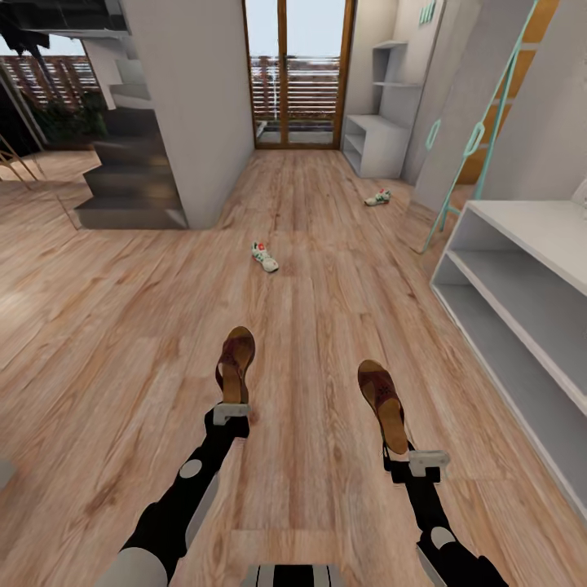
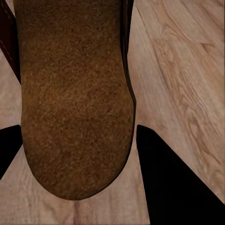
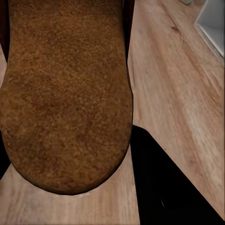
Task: Pick up the two gym shoes and the two sandals from the corridor floor and place them onto the hallstand (shoe rack) in the corridor, making sure they are on the rack and not on the floor. Arrange them so the two gym shoes are next to each other and the two sandals are next to each other.
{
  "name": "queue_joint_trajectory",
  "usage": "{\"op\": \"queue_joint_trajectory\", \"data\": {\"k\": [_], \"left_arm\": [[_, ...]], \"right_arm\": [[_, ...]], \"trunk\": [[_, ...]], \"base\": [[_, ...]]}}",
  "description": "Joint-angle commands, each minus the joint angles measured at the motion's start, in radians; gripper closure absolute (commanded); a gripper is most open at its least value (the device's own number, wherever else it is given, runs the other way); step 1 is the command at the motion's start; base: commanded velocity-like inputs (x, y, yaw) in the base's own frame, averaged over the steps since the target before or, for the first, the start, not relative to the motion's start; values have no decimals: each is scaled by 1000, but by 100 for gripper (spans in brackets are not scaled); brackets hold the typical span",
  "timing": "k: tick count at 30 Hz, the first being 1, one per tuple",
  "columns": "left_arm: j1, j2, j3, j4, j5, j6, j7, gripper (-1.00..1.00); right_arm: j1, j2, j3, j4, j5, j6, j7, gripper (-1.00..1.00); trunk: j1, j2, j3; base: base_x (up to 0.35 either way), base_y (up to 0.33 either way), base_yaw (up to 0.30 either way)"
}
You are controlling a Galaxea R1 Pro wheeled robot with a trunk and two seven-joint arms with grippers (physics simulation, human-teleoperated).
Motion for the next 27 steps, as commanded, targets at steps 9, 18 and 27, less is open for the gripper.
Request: {"op": "queue_joint_trajectory", "data": {"k": [9, 18, 27], "left_arm": [[0, 0, 0, 2, -3, 0, 0, 100], [0, 0, 0, 4, -2, 0, 0, 100], [0, -1, 0, 4, -2, 0, 0, 100]], "right_arm": [[0, 0, -1, 0, -3, -1, 2, 100], [0, 0, -1, 0, -3, 0, 2, 100], [0, 0, -1, 0, -3, 0, 2, 100]], "trunk": [[0, 0, 2], [0, 0, 2], [0, 0, 2]], "base": [[335, -155, -100], [325, -194, -10], [325, -197, 0]]}}
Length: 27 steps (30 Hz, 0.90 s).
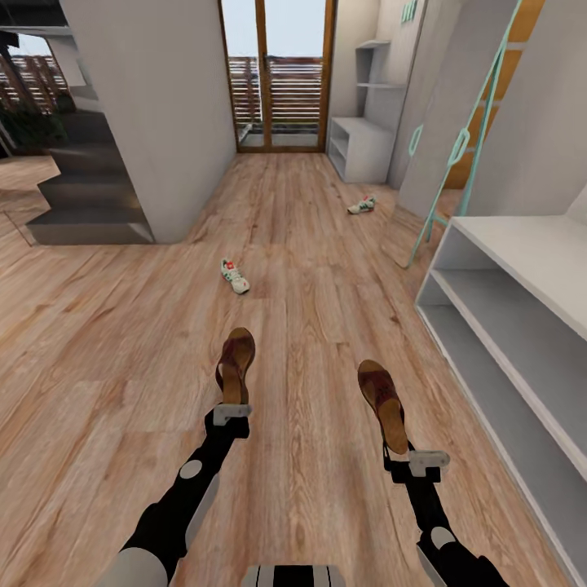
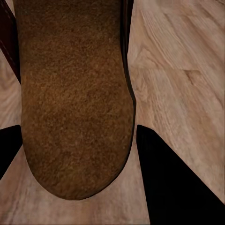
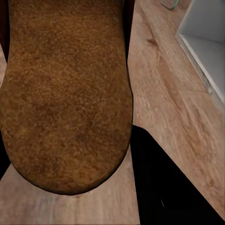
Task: Pick up the two gym shoes and the two sandals from the corridor floor and place them onto the hallstand (shoe rack) in the corridor, making sure they are on the rack and not on the floor. Arrange them so the two gym shoes are next to each other and the two sandals are next to each other.
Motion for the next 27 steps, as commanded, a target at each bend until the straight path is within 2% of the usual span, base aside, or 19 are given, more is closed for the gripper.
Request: {"op": "queue_joint_trajectory", "data": {"k": [1, 13, 22, 27], "left_arm": [[0, 0, 0, 0, -3, 0, 0, 100], [0, 1, 0, 0, -3, 0, 0, 100], [0, 1, 2, 1, -4, 1, 0, 100], [0, 18, 13, 2, -5, 2, 0, 100]], "right_arm": [[0, 0, 0, 0, -3, -1, 2, 100], [0, 0, 1, 0, -3, -1, 2, 100], [0, 0, 1, 0, -3, -1, 2, 100], [0, 0, 0, 0, -3, -1, 2, 100]], "trunk": [[0, 0, 0], [0, 0, 0], [0, 0, 0], [0, 0, 0]], "base": [[325, -197, 0], [327, -174, 0], [345, -39, 0], [350, -3, 0]]}}
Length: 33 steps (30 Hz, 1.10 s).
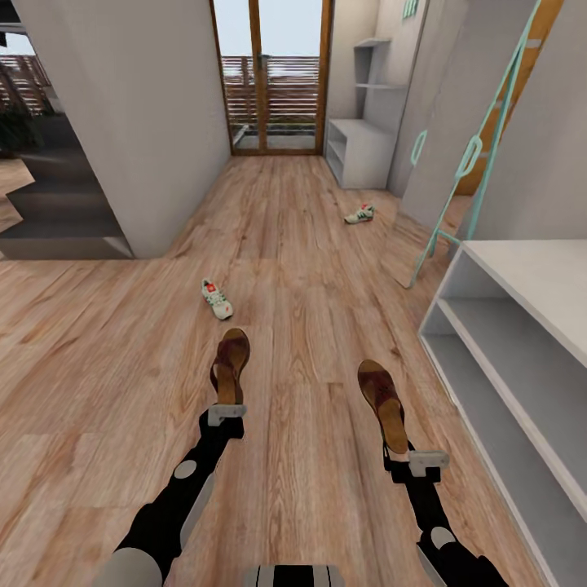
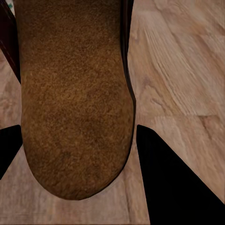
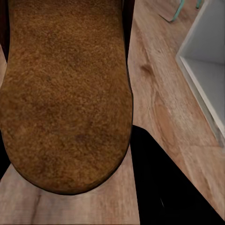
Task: Pick up the two gym shoes and the two sandals from the corridor floor and place them onto the hallstand (shoe rack) in the corridor, making sure they are on the rack and not on the floor. Arrange them so the two gym shoes are next to each other and the two sandals are next to each other.
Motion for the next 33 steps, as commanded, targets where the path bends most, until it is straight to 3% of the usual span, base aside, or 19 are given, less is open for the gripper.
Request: {"op": "queue_joint_trajectory", "data": {"k": [1, 6, 9, 17, 33], "left_arm": [[0, 13, 2, 1, -4, 0, -1, 100], [0, 73, 5, 31, -4, 0, -5, 100], [0, 87, 4, 37, -4, -1, -8, 100], [0, 89, -4, 109, -7, -6, -49, 100], [0, 86, -3, 120, -6, -6, -64, 100]], "right_arm": [[0, -1, 0, 0, -3, -1, 2, 100], [0, -1, 0, 0, -3, -1, 2, 100], [0, -2, 0, 0, -3, -1, 2, 100], [0, -2, 0, 0, -3, -1, 2, 100], [0, -2, 0, 0, -3, -1, 2, 100]], "trunk": [[0, 0, 0], [0, 0, 0], [0, 0, 0], [0, 0, 0], [0, 0, 0]], "base": [[350, -1, 0], [350, 0, 0], [350, 0, 0], [350, 0, 0], [350, 0, 0]]}}
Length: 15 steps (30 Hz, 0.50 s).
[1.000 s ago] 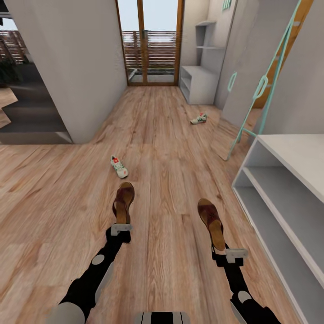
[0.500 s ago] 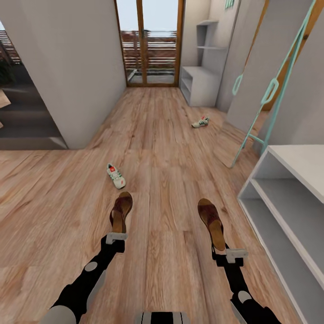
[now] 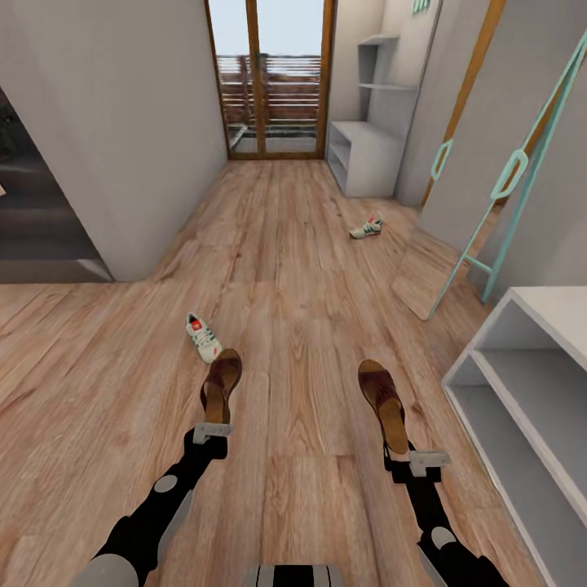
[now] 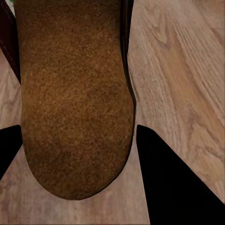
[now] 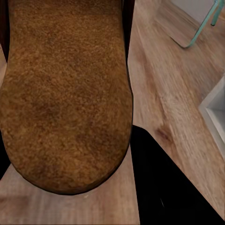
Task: Pick up the two gym shoes and the two sandals from the corridor floor and place them onto the hallstand (shoe rack) in the corridor, making sure they are on the rack and not on the floor. Arrange them so the two gym shoes are next to each other and the two sandals are next to each other.
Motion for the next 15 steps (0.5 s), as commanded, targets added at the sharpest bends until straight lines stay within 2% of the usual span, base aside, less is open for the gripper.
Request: {"op": "queue_joint_trajectory", "data": {"k": [1, 4, 9, 15], "left_arm": [[0, 0, 0, 0, -3, 0, 0, 100], [0, 0, 0, 0, -3, 0, 1, 100], [0, 0, 0, 0, -4, 0, 1, 100], [0, 0, 0, 0, -4, 0, 1, 100]], "right_arm": [[0, 0, 0, 0, -3, -1, 2, 100], [0, 0, 0, 0, -3, -1, 2, 100], [0, 0, 0, 0, -3, -1, 2, 100], [0, 0, 0, 0, -3, -1, 2, 100]], "trunk": [[0, 0, 0], [0, 0, 0], [0, 0, 0], [0, 0, 0]], "base": [[350, 0, 0], [350, 0, -25], [350, 0, -133], [350, 0, -26]]}}
